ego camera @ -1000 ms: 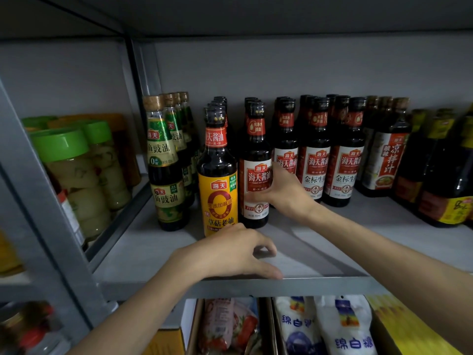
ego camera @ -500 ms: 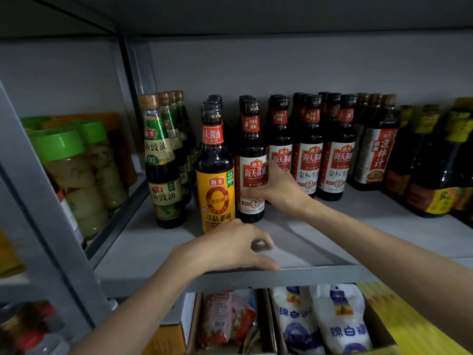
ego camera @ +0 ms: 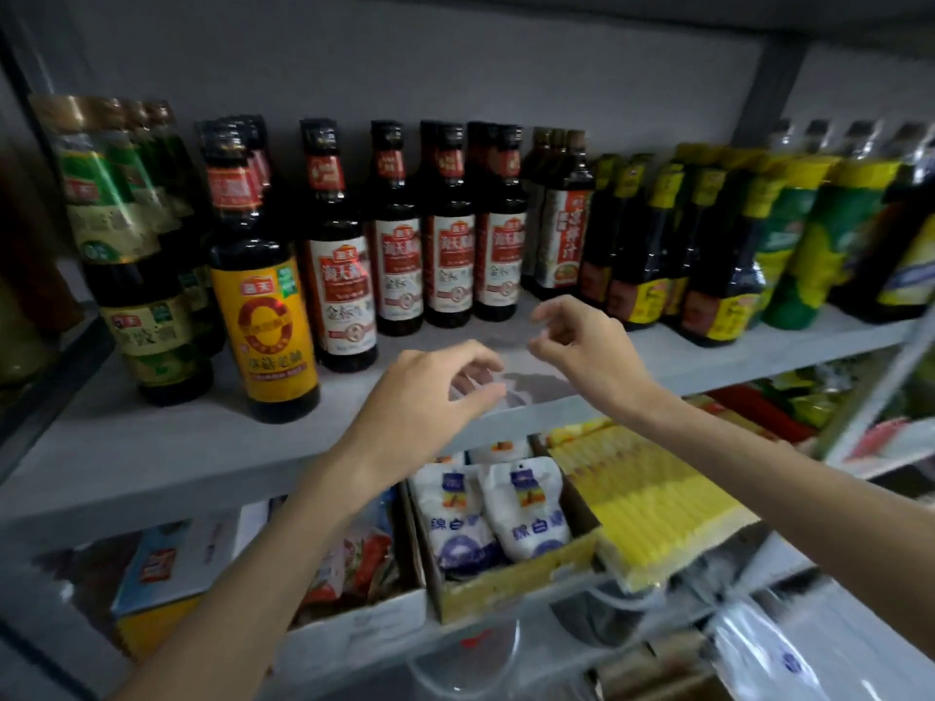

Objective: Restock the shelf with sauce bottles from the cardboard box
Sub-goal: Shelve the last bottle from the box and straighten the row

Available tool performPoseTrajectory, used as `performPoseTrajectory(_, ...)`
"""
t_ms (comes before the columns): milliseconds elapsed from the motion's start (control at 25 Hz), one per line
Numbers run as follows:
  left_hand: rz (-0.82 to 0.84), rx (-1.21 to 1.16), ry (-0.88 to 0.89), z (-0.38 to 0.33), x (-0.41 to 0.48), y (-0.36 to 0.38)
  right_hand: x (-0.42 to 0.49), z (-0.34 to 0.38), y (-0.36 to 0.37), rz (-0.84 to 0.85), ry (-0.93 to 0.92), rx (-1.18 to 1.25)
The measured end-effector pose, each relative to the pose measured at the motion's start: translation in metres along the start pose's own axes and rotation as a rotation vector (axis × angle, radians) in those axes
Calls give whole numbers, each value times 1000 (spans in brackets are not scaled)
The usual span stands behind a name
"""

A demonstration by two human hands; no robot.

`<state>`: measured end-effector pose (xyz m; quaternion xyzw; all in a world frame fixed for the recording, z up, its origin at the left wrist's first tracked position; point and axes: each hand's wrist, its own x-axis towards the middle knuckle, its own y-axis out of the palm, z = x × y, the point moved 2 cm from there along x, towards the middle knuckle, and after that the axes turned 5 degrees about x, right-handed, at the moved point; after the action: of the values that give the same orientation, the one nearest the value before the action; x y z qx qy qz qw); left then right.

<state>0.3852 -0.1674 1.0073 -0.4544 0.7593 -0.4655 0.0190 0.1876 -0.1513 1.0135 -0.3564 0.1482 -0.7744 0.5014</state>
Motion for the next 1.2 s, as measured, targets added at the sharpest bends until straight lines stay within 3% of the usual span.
performPoseTrajectory(200, 111, -179, 44, -82, 18, 80, -66, -81, -83, 32, 92, -29)
performPoseTrajectory(360, 417, -128, -44, -136, 28, 200, -135, -186, -147, 174, 249, -3)
performPoseTrajectory(520, 834, -52, -157, -162, 21, 326, -201, -300, -181, 401, 461, -16)
performPoseTrajectory(640, 967, -145, -298, -159, 11, 409, -253, -382, -192, 472, 651, -23)
performPoseTrajectory(840, 898, -419, -725, -107, -17, 546, -332, -499, -168, 466, 1007, 13)
performPoseTrajectory(960, 831, -501, -1084, -45, -50, 647, -383, -578, -130, 509, 1160, 28)
performPoseTrajectory(1200, 820, -309, -1613, 119, -162, 851, -480, -763, 1, 759, 1242, -176)
